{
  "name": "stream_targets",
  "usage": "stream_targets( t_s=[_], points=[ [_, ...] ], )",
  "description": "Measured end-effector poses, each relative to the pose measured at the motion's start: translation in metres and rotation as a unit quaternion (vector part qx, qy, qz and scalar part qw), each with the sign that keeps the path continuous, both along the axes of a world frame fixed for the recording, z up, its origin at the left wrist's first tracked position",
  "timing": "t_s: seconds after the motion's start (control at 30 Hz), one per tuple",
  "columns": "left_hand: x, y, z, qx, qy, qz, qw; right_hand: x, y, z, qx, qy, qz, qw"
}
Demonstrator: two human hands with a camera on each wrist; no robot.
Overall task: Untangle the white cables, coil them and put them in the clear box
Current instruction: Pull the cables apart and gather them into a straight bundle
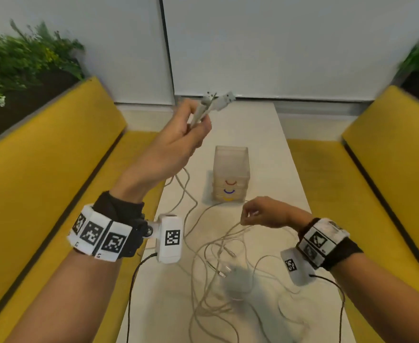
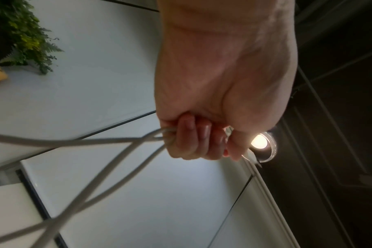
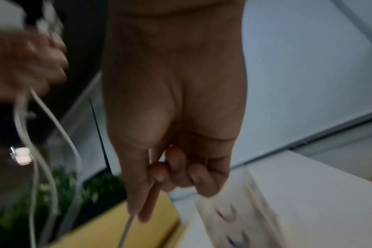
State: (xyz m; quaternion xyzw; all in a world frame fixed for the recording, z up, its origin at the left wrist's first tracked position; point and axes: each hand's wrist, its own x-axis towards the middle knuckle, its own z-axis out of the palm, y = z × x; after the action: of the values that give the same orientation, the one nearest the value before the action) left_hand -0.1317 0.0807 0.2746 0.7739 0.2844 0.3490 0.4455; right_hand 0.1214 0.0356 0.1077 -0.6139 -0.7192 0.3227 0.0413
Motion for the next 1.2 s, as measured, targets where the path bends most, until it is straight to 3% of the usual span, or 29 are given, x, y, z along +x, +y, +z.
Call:
stream_targets(
  t_s=[0.1,0.23,0.33,0.47,0.57,0.63,0.73,0.83,1.0,1.07,1.13,1.2],
  points=[
    [0.012,0.0,-0.019,-0.032,0.041,-0.036,0.998,-0.005,-0.005,0.058,0.086,0.1,-0.067,0.989],
    [0.038,-0.013,-0.048,-0.116,0.041,-0.033,0.992,-0.02,-0.019,0.103,0.126,0.289,-0.118,0.941],
    [0.05,-0.019,-0.069,-0.125,0.032,-0.05,0.99,-0.031,-0.025,0.106,0.15,0.41,-0.169,0.884],
    [0.054,-0.025,-0.081,-0.138,-0.004,-0.071,0.988,-0.039,-0.029,0.1,0.192,0.466,-0.24,0.83],
    [0.056,-0.026,-0.084,-0.084,0.009,-0.055,0.995,-0.047,-0.034,0.1,0.194,0.506,-0.253,0.802],
    [0.059,-0.029,-0.085,-0.04,0.017,-0.036,0.998,-0.054,-0.035,0.103,0.175,0.533,-0.259,0.786],
    [0.062,-0.029,-0.084,-0.073,-0.033,-0.008,0.997,-0.064,-0.039,0.102,0.107,0.587,-0.284,0.75],
    [0.062,-0.023,-0.082,-0.088,-0.056,0.017,0.994,-0.069,-0.041,0.092,0.119,0.545,-0.246,0.792],
    [0.062,-0.019,-0.08,-0.094,-0.108,0.045,0.989,-0.071,-0.044,0.084,0.128,0.553,-0.23,0.791],
    [0.06,-0.015,-0.074,-0.11,-0.143,0.066,0.981,-0.07,-0.045,0.081,0.114,0.537,-0.212,0.808],
    [0.054,-0.009,-0.056,-0.15,-0.227,0.075,0.959,-0.062,-0.049,0.076,0.092,0.491,-0.166,0.85],
    [0.039,-0.004,-0.029,-0.204,-0.339,0.064,0.916,-0.048,-0.055,0.067,0.055,0.447,-0.117,0.885]
  ],
)
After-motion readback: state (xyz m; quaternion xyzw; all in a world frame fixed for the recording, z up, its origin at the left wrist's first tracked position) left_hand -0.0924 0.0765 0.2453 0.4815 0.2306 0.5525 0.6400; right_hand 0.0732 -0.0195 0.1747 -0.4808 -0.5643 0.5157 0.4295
